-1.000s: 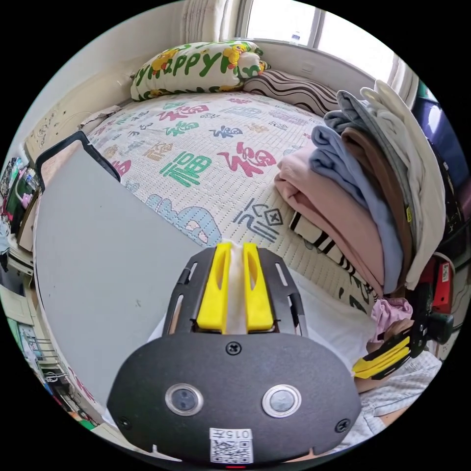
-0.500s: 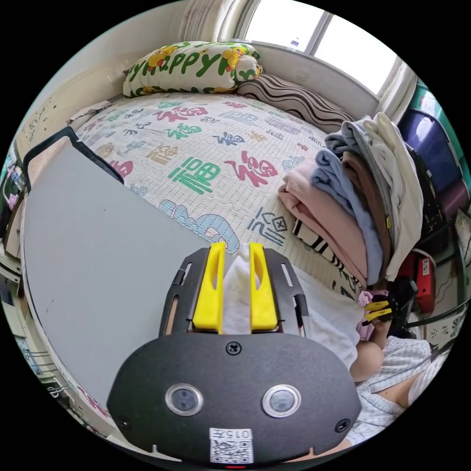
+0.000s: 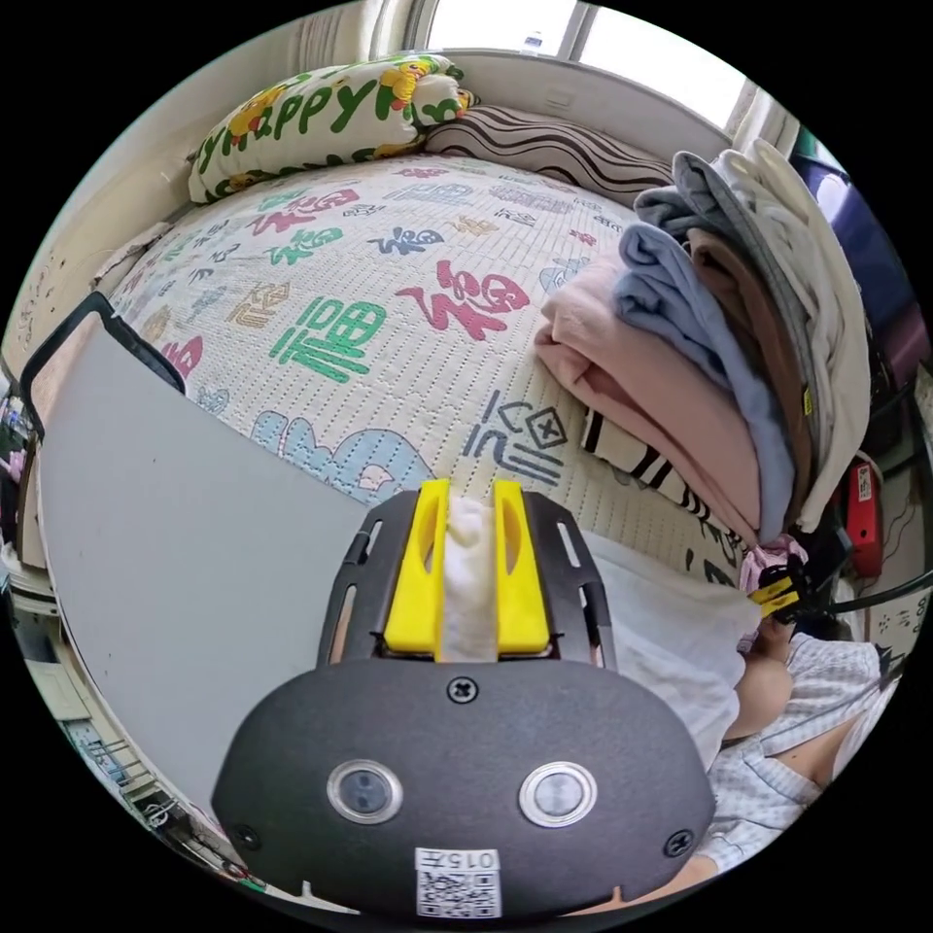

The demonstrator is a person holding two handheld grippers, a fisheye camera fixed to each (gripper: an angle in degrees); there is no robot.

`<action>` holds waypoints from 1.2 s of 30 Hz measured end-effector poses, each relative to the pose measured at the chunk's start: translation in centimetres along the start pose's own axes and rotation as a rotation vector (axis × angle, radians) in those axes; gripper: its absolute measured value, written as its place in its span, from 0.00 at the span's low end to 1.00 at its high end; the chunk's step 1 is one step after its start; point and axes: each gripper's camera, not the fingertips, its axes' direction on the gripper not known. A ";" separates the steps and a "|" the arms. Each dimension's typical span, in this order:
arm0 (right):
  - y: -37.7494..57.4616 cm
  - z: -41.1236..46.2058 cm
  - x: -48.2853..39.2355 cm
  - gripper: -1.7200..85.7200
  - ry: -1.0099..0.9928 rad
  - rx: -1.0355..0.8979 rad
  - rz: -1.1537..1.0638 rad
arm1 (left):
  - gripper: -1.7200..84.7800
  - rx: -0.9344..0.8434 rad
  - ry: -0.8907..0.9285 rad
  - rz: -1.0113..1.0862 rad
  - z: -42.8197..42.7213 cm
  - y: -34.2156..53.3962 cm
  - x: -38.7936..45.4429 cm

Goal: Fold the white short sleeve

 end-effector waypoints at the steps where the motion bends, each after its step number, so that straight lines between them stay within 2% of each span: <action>1: 0.0 0.0 -0.2 0.03 0.002 0.012 -0.001 | 0.04 0.016 0.018 -0.002 -0.2 0.4 -0.4; 6: -0.1 -2.8 -0.7 0.02 0.081 0.142 0.019 | 0.02 0.160 0.084 -0.028 -2.5 2.4 -1.7; 11: -2.1 -5.6 -4.0 0.01 0.153 0.244 -0.044 | 0.02 0.415 0.206 -0.044 -8.4 5.4 -2.7; 15: -3.9 -6.6 -9.2 0.01 0.098 0.288 -0.182 | 0.02 0.565 0.280 -0.023 -13.3 9.6 -3.9; 18: -5.3 -5.4 -15.3 0.02 -0.040 0.261 -0.350 | 0.02 0.679 0.326 -0.029 -16.9 15.4 -6.0; 21: -6.2 -2.4 -21.5 0.02 -0.196 0.185 -0.495 | 0.01 0.769 0.353 -0.061 -19.5 22.7 -9.2; 26: -6.6 8.2 -32.0 0.02 -0.451 -0.097 -0.687 | 0.01 0.909 0.433 -0.211 -21.1 37.6 -16.7; 30: -5.1 17.3 -37.8 0.02 -0.514 -0.341 -0.747 | 0.01 0.982 0.428 -0.375 -19.8 46.9 -21.2; 32: -3.1 22.4 -40.4 0.02 -0.522 -0.489 -0.770 | 0.01 0.946 0.478 -0.458 -17.4 50.9 -23.8; 36: -0.6 26.9 -42.7 0.02 -0.491 -0.645 -0.799 | 0.01 0.913 0.521 -0.595 -13.3 55.3 -26.7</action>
